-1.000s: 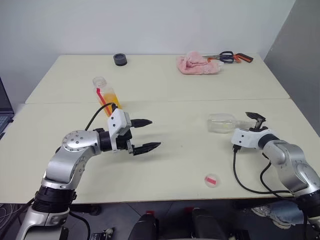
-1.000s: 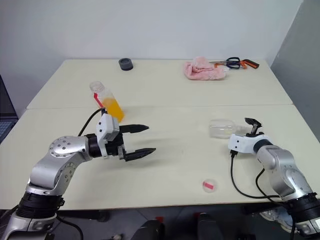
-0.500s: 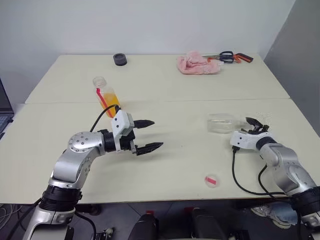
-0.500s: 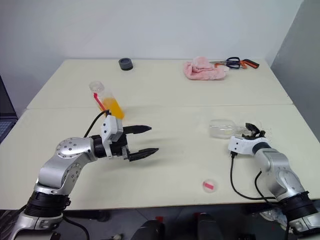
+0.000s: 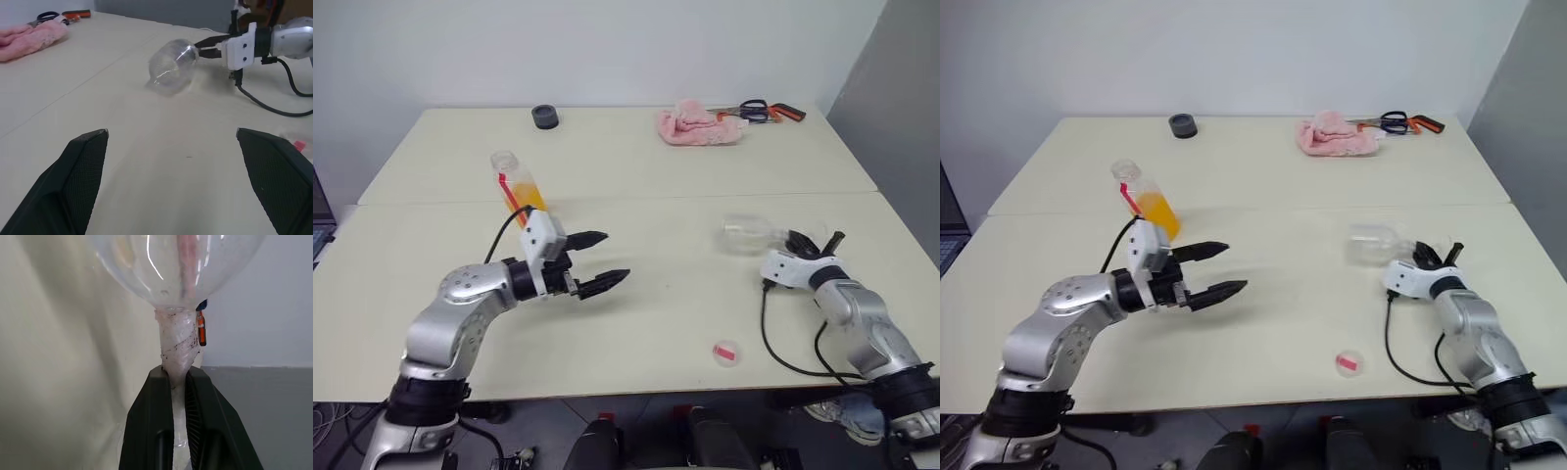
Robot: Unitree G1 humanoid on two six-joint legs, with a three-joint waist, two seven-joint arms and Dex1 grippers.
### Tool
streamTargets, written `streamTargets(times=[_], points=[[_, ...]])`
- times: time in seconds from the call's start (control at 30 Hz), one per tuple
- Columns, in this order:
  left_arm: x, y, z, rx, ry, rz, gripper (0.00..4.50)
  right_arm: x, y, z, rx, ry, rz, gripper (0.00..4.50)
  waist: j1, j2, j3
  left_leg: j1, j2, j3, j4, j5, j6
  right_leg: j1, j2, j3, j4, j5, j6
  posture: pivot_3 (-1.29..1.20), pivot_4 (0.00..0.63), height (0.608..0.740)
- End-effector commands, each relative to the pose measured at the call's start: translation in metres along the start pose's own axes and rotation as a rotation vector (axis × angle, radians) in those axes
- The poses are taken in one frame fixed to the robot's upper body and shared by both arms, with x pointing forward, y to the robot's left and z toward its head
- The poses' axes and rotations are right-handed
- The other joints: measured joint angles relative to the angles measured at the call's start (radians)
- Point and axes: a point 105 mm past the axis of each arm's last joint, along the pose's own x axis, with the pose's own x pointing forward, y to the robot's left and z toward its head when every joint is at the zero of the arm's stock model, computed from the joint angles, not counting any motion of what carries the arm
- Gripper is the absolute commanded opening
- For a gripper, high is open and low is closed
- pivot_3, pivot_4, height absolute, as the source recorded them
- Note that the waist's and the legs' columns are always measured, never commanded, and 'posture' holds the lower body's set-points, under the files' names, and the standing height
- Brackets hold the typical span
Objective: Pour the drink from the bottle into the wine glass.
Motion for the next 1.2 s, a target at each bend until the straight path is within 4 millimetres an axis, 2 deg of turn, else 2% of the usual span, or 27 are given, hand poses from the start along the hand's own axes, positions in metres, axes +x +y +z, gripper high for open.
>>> streamTargets(times=[0.03,0.13,0.17,0.23,0.33,0.5,0.8,1.13,1.2], points=[[-0.016,0.002,0.015,-0.010,-0.036,0.068,4.50,0.005,-0.032,0.058,0.280,-0.206,-0.145,0.05,-0.002,0.000,0.000,0.000,0.000,-0.001,0.000,0.000,0.000,0.000,0.000,0.000,0.000,0.000,0.000,0.00,0.150,0.740],[-0.028,0.006,0.017,-0.037,-0.040,0.142,4.50,0.011,-0.023,0.102,0.643,-0.343,-0.105,0.05,-0.004,0.001,0.000,0.000,0.002,-0.003,0.000,0.000,0.000,0.000,0.003,0.000,-0.001,0.001,-0.002,0.00,0.150,0.740],[-0.030,0.007,0.018,-0.042,-0.041,0.156,4.50,0.012,-0.022,0.109,0.704,-0.368,-0.093,0.05,-0.004,0.001,0.000,0.000,0.003,-0.004,0.000,0.000,0.000,0.000,0.003,0.000,-0.001,0.002,-0.003,0.00,0.150,0.740],[-0.034,0.007,0.020,-0.044,-0.041,0.182,4.50,0.018,-0.013,0.137,0.871,-0.469,-0.041,0.05,0.001,0.001,0.000,0.000,0.003,-0.006,0.000,0.000,0.000,0.000,0.004,0.000,-0.002,0.003,-0.004,0.00,0.150,0.740],[-0.038,0.007,0.025,-0.036,-0.039,0.209,4.50,0.028,0.002,0.168,1.014,-0.563,0.068,0.05,0.007,0.001,0.000,0.000,0.003,-0.007,0.000,0.000,0.000,0.001,0.004,-0.001,-0.003,0.005,-0.005,0.00,0.150,0.740],[-0.045,0.012,0.033,-0.019,-0.043,0.256,4.50,0.045,0.019,0.202,1.137,-0.649,0.194,0.05,0.005,0.001,0.001,0.000,0.003,-0.006,0.000,0.000,0.000,0.000,0.005,-0.002,-0.003,0.006,-0.006,0.00,0.150,0.740],[-0.055,0.023,0.043,-0.003,-0.054,0.296,4.50,0.048,0.058,0.227,1.157,-0.665,0.344,0.05,-0.002,0.001,0.001,0.000,0.007,-0.004,-0.001,0.000,-0.001,-0.001,0.008,-0.002,-0.003,0.007,-0.007,0.00,0.150,0.740],[-0.052,0.023,0.058,0.048,-0.082,0.252,4.50,0.045,0.074,0.227,1.163,-0.656,0.401,0.05,-0.011,0.002,0.001,0.001,0.009,-0.004,-0.001,0.000,-0.001,-0.001,0.010,-0.002,-0.003,0.008,-0.009,0.00,0.150,0.740],[-0.051,0.023,0.061,0.058,-0.086,0.246,4.50,0.045,0.074,0.227,1.164,-0.656,0.401,0.77,-0.011,0.002,0.001,0.001,0.010,-0.003,-0.001,0.000,-0.001,-0.001,0.010,-0.002,-0.003,0.008,-0.009,0.00,0.150,0.740]])
